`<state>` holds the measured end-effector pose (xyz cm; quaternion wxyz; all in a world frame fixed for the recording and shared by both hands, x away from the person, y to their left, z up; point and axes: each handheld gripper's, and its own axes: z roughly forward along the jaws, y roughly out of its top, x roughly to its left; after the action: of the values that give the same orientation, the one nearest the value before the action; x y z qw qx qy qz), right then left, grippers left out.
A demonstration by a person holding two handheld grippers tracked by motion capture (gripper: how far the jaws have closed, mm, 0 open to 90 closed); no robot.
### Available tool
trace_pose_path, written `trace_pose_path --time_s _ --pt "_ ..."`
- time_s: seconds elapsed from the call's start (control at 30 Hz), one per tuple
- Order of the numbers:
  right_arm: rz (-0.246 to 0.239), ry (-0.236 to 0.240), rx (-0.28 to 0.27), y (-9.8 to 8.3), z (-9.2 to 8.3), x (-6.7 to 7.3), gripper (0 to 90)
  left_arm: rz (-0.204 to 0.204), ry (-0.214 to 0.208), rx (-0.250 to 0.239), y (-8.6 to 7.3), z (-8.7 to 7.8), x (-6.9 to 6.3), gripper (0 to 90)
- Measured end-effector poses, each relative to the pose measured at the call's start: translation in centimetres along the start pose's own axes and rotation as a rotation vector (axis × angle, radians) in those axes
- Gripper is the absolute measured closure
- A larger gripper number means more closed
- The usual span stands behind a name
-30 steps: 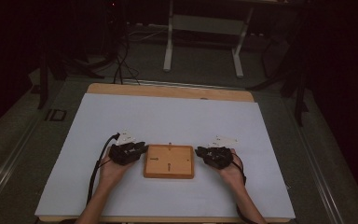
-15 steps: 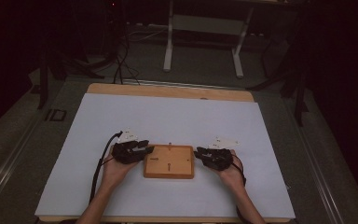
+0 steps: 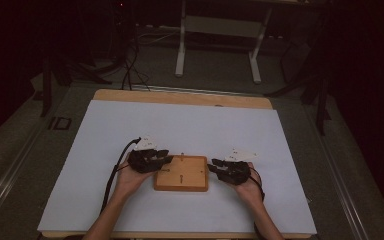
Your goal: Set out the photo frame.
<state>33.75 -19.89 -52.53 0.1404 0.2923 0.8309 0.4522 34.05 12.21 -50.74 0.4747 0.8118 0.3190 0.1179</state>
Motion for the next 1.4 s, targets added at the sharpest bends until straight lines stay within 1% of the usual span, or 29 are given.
trace_pose_path --time_s 0.1,0.17,0.2,0.23,0.27,0.33,0.4,0.53,0.67,0.9,1.03,1.1,1.4 --pt "0.001 0.001 0.003 0.0 0.0 0.1 66.6 0.012 -0.006 0.007 0.3 0.7 -0.3 65.8" --pt "0.003 0.003 0.001 -0.1 0.0 0.1 66.1 0.022 -0.009 0.02 0.5 1.1 -0.4 66.0" --pt "0.003 0.003 0.001 -0.1 0.0 0.1 66.1 0.022 -0.009 0.02 0.5 1.1 -0.4 66.3" --pt "0.004 0.004 0.001 -0.1 -0.1 0.1 65.7 0.031 -0.012 0.036 0.6 1.8 -0.5 66.3" --pt "0.007 0.003 0.0 -0.1 -0.1 0.1 65.1 0.032 -0.016 0.046 0.7 2.0 -0.5 68.4" --pt "0.006 0.003 0.0 -0.2 -0.1 0.0 65.0 0.03 -0.016 0.054 0.8 2.6 -0.5 69.9" --pt "0.006 0.005 -0.004 -0.2 -0.1 0.0 64.8 0.03 -0.026 0.058 0.9 3.1 -0.5 72.1" --pt "0.004 0.009 -0.005 -0.2 -0.1 0.0 64.7 0.022 -0.02 0.058 1.1 3.9 -0.5 74.9" --pt "0.003 0.011 -0.004 -0.2 -0.1 0.1 64.6 0.025 -0.028 0.054 1.2 4.2 -0.5 80.2" --pt "-0.004 0.017 -0.002 -0.2 0.0 0.1 64.5 0.023 -0.03 0.048 1.2 4.4 -0.5 80.6" --pt "-0.008 0.022 -0.003 -0.2 0.0 0.2 64.3 0.02 -0.035 0.045 1.1 4.5 -0.5 83.1" --pt "-0.008 0.025 -0.003 -0.2 0.0 0.2 64.4 0.008 -0.044 0.048 1.1 4.5 -0.3 83.6" --pt "-0.02 0.038 -0.006 0.0 -0.1 0.5 64.4 -0.009 -0.067 0.053 1.2 4.6 0.0 83.9"
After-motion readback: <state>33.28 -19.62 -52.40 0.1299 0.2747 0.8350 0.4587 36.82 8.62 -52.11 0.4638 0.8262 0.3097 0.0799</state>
